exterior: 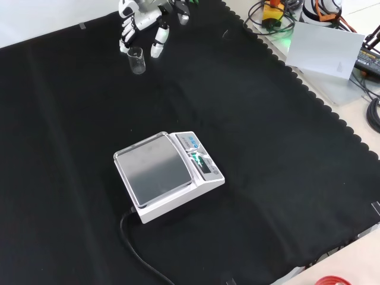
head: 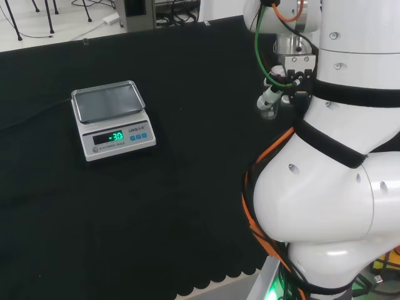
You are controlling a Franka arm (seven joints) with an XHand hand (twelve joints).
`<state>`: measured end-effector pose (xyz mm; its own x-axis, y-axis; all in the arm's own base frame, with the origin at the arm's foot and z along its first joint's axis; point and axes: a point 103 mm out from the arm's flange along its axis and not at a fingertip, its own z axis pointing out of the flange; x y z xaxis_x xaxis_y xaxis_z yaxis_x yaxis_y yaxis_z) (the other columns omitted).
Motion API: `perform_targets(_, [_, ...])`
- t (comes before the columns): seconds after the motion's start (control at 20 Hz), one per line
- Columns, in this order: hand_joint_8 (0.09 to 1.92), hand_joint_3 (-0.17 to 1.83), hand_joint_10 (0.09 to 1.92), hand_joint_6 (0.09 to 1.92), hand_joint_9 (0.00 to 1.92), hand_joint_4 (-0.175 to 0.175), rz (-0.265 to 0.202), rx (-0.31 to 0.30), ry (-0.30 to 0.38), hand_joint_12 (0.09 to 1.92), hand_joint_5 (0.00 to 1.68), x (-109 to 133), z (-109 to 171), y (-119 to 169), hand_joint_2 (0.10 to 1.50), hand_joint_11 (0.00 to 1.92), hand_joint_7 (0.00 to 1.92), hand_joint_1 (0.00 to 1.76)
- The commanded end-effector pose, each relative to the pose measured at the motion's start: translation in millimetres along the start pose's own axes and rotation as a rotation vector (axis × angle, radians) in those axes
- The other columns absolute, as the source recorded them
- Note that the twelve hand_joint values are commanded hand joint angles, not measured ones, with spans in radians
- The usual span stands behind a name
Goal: Pick up the beaker.
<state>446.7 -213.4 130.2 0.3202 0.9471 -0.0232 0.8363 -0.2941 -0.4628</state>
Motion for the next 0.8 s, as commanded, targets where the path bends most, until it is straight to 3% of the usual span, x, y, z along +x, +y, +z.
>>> perform_targets(0.05, [0.59, -0.17, 0.84, 0.09, 0.14, -0.020, 0.000, 0.021, -0.022, 1.43, 0.18, -5.0, 4.5, 3.5, 0.94, 0.00, 0.00, 0.82])
perform_targets(0.25, [0.50, -0.17, 0.85, 0.09, 0.11, -0.003, 0.000, 0.009, -0.038, 1.43, 0.05, -2.4, 1.9, 10.6, 0.91, 0.00, 0.00, 0.83])
perform_targets(0.55, [0.62, -0.17, 0.84, 0.09, 0.23, -0.019, -0.013, -0.001, -0.082, 1.44, 0.19, 4.8, -2.8, 21.3, 0.95, 0.03, 0.07, 0.93])
perform_targets(0.6, [0.64, -0.17, 0.83, 0.09, 0.27, -0.022, -0.080, -0.002, -0.148, 1.43, 0.27, 9.7, -2.6, 33.2, 0.96, 0.07, 0.11, 0.96])
perform_targets(0.75, [0.67, -0.17, 0.80, 0.13, 0.35, -0.025, -0.113, 0.021, -0.170, 1.40, 0.41, 11.3, -2.7, 37.8, 0.98, 0.13, 0.16, 1.02])
perform_targets(0.8, [0.67, -0.17, 0.80, 0.15, 0.36, -0.028, -0.053, 0.028, -0.123, 1.40, 0.45, 7.2, 10.0, 45.0, 0.98, 0.14, 0.17, 1.02])
